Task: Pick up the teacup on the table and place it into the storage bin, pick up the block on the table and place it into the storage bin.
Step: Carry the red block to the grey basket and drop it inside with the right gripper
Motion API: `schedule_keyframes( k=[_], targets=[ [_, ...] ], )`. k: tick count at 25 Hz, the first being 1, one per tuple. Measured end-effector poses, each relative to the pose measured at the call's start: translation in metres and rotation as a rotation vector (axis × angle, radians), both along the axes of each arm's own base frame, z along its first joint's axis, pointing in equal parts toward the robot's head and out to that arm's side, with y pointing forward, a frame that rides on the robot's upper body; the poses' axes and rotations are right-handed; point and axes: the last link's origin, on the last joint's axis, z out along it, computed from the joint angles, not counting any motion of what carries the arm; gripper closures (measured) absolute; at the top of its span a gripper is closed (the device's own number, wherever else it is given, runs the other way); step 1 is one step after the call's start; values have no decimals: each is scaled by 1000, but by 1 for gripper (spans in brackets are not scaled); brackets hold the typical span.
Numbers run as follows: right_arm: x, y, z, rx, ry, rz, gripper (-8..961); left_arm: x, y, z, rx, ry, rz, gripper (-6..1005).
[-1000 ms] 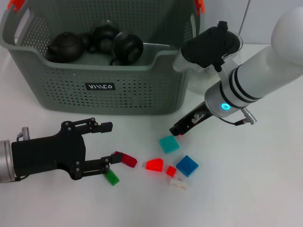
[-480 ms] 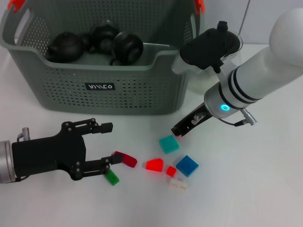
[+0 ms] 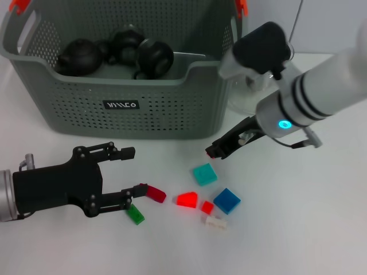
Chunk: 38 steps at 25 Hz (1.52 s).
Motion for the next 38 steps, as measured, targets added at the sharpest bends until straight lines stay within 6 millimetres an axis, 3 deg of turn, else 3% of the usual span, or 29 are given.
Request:
schedule_keyframes(
  k=[4,5,6,8,14,17,19,22,28,38],
  targets=[
    [-5,-7,26,15,64,10,777,1,1,1,7,-7,0,298],
    [-10,-11,45,20,102,18,778,1,1,1,9,-8,0,298],
    [-10,-11,45,20,102,18,778,1,1,1,10,-9,1,298],
    [-20,-17,66,18,159,33,779,2,2,1,12,-12,3,298],
    [-74,-32,136,-40,496,116,781,3,3,2,26,-30,7,298],
    [-99,-25,171,-47,645,178,781,3,2,2,27,-33,7,298],
    [-110,-11,182,-25,659,199,781,3,3,2,29,-34,5,298],
    [-123,18,180,22,576,199,780,4,4,2,34,-38,4,298],
    [-133,65,145,84,305,183,780,5,6,3,35,-38,0,298],
    [-134,77,85,83,153,242,783,4,5,4,35,-36,3,299]
  ],
)
